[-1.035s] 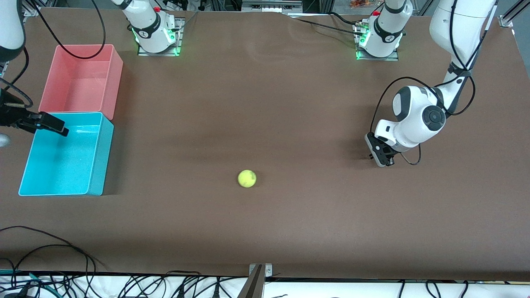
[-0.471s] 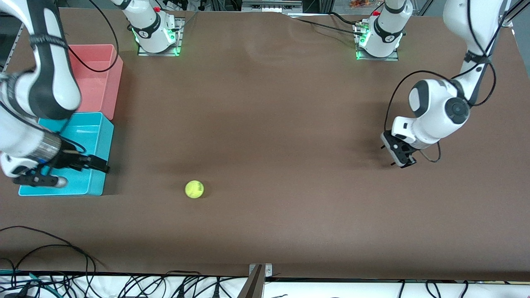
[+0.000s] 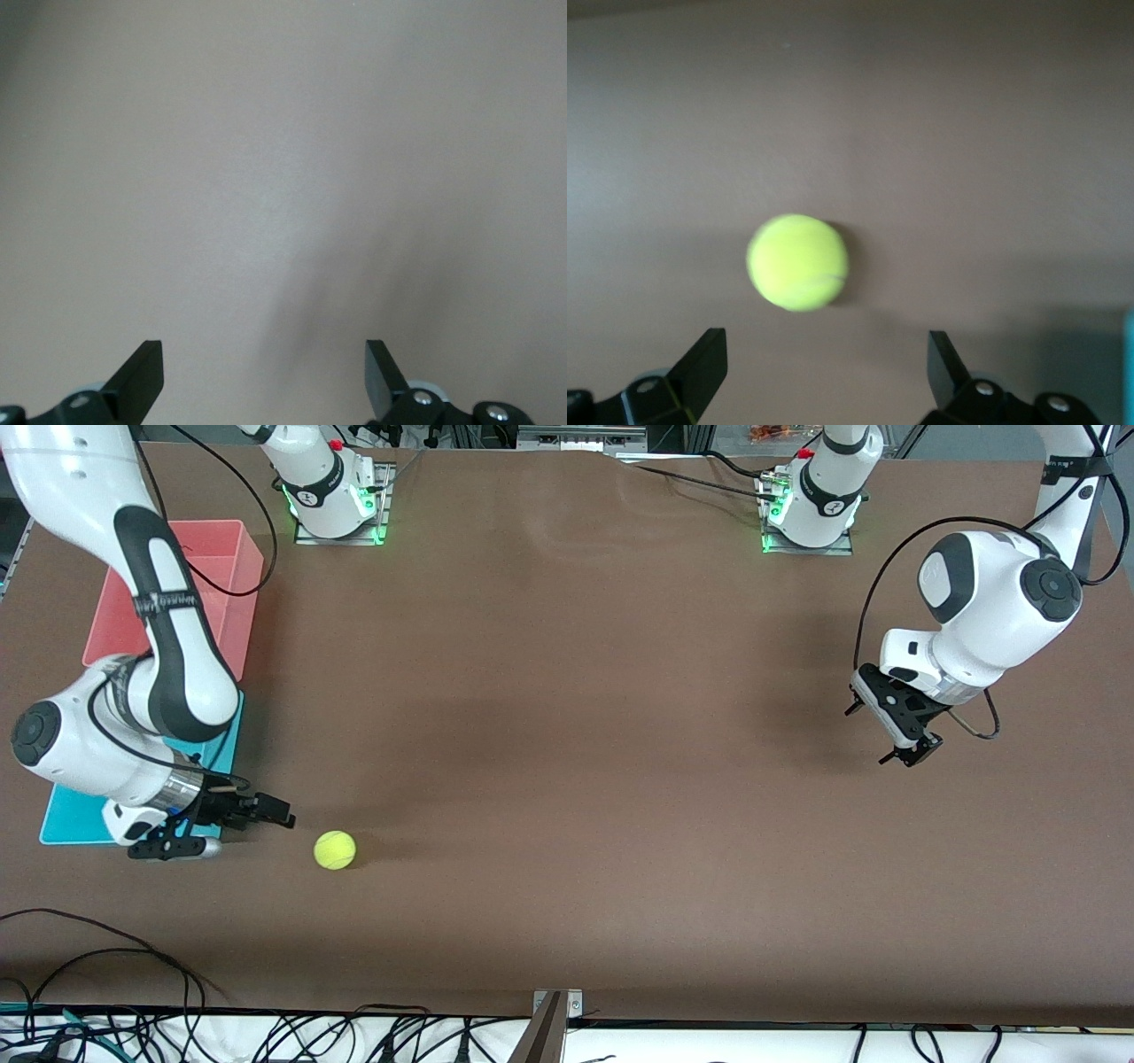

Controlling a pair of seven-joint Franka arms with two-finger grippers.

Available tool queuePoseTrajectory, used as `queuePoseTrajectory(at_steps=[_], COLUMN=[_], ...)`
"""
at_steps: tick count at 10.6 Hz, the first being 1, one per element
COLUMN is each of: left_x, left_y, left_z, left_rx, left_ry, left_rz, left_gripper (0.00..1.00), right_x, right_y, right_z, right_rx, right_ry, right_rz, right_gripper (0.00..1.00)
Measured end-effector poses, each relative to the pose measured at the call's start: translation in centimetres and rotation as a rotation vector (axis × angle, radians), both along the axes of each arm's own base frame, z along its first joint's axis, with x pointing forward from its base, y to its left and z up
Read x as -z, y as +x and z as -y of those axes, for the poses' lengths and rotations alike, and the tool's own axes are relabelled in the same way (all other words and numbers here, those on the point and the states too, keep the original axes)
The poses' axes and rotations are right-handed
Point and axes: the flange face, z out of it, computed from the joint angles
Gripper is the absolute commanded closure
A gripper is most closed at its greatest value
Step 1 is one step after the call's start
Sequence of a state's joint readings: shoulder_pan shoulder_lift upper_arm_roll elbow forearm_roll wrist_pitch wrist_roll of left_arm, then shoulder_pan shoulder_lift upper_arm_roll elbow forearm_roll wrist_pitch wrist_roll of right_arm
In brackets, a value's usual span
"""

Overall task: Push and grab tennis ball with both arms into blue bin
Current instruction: 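Reach the right gripper toward the ball while the left gripper withdraws, then lower the open right gripper around the tennis ball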

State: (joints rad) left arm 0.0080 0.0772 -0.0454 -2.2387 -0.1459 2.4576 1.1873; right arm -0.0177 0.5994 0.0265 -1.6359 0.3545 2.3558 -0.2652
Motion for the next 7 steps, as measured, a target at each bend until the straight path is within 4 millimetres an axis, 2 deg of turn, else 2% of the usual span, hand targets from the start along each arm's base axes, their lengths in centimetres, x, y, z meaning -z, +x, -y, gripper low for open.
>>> queuePoseTrajectory(at_steps=[2, 3, 5, 7], left_x=[-1.5, -2.3, -3.2, -3.4], left_y=[0.0, -0.1, -0.2, -0.2], left_z=[-0.8, -1.5, -3.0, -3.4], left_rx=[-0.015, -0.029, -0.082, -0.167], left_ry=[0.001, 0.001, -0.003, -0.017], left_rz=[0.029, 0.043, 0.057, 0.053], left_gripper=[0.0, 0.0, 0.0, 0.0], right_x=[4.7, 6.1, 6.2, 6.3], right_y=[0.7, 1.1, 2.1, 2.3], right_z=[1.1, 1.5, 1.5, 1.2], right_rx=[-0.079, -0.134, -0.184, -0.197], right_ry=[0.132, 0.144, 0.137, 0.138], right_rz=[0.097, 0.129, 0.164, 0.172], right_gripper=[0.0, 0.0, 0.0, 0.0])
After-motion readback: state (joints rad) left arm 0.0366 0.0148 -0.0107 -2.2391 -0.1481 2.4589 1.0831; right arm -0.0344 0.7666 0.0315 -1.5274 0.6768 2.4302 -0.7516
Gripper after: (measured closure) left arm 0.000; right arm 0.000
